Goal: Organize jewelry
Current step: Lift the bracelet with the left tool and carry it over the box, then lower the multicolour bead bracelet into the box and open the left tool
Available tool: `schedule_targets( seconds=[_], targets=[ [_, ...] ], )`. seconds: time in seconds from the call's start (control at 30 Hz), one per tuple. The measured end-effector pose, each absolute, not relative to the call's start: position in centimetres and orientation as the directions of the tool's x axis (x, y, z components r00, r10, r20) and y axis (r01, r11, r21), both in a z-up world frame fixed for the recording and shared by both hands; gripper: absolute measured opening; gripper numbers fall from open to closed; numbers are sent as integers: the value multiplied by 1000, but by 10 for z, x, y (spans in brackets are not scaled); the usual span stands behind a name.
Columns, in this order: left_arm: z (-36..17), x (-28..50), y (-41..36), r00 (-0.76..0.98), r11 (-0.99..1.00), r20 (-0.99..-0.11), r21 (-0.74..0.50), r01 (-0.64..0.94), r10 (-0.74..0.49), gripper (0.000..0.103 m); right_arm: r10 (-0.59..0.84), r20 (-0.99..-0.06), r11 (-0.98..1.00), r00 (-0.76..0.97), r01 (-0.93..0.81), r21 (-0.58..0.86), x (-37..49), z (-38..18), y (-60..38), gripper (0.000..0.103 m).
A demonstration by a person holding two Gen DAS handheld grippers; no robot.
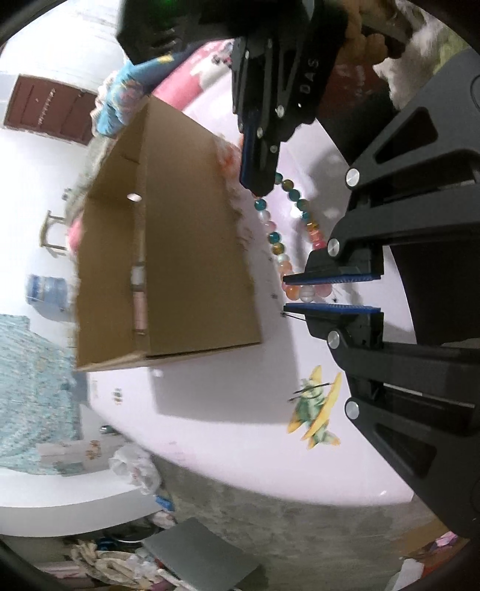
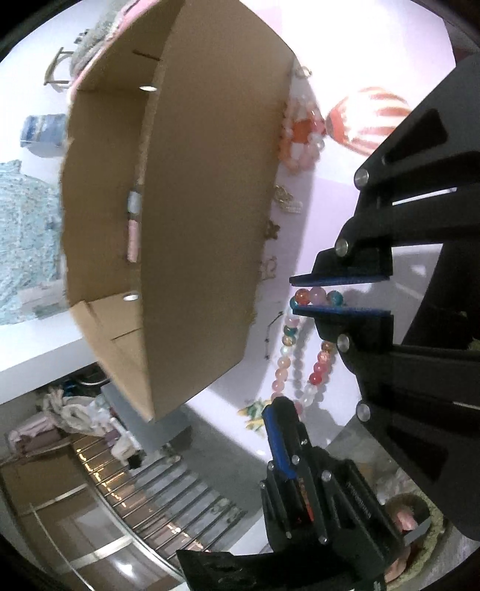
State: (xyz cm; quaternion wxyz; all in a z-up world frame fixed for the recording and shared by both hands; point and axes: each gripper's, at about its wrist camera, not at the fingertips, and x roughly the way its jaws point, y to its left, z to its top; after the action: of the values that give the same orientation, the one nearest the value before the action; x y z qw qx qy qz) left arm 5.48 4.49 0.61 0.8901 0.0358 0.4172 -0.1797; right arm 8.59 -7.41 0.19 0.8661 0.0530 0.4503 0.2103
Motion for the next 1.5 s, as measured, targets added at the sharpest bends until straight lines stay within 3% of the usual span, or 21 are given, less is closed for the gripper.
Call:
schedule_targets(
  seconds=[0.3,0.47,0.73,0.97,1.13,1.2,1.33,1.5],
  targets=[
    [100,53,36,703,893,-597,-52,447,-387,8,479,-603,874,638,-413,256,82,97,-91,10],
    [128,87,22,742,884,-545,5,468,-390,8,481,-592,870,646,-432,236,134,119,-94,10],
    [93,194,12,645,896,-685,-26,443,-339,8,483,-769,857,419,-408,316,245,77,-90,10],
    [53,235,8,538,897,-798,-7,442,-272,9,431,-879,866,202,-367,340,296,18,-72,10],
    [46,236,11,528,895,-812,17,446,-247,10,456,-884,855,101,-327,403,305,1,-73,11],
    [47,236,15,536,899,-808,17,437,-245,18,470,-876,852,107,-317,418,305,2,-77,13],
    [54,229,23,562,911,-790,13,413,-243,20,467,-868,861,171,-312,402,298,9,-85,23],
    [74,207,36,612,917,-743,-6,398,-270,39,511,-811,848,284,-317,424,275,46,-99,41]
  ],
)
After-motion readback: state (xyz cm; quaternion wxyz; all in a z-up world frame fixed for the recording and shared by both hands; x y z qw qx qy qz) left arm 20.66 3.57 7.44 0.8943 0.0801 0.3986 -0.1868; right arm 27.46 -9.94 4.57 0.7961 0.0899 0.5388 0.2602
